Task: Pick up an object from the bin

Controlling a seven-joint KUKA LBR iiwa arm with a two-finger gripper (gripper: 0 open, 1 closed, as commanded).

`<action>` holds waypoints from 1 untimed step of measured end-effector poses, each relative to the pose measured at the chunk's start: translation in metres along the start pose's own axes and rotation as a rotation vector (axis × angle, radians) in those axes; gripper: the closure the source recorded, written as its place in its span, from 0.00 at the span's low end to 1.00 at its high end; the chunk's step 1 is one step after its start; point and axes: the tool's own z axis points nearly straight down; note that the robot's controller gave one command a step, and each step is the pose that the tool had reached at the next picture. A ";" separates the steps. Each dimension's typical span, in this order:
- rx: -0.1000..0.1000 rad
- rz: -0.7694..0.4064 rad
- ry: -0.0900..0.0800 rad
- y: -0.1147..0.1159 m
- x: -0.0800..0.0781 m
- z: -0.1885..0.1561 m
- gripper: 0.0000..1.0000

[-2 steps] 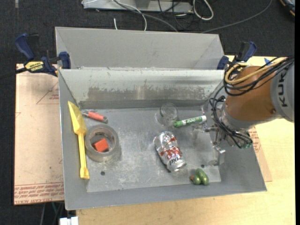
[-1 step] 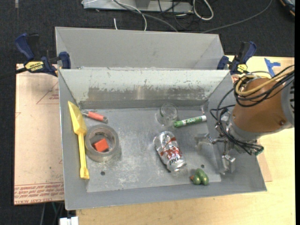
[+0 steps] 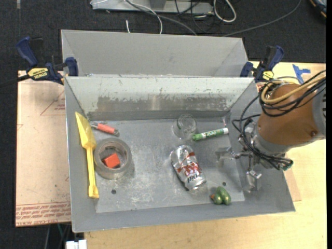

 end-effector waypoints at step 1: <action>0.002 0.203 -0.005 0.012 -0.022 -0.016 0.00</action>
Offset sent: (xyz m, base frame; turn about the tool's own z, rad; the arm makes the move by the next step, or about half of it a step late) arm -0.0064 0.0450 0.0669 0.2798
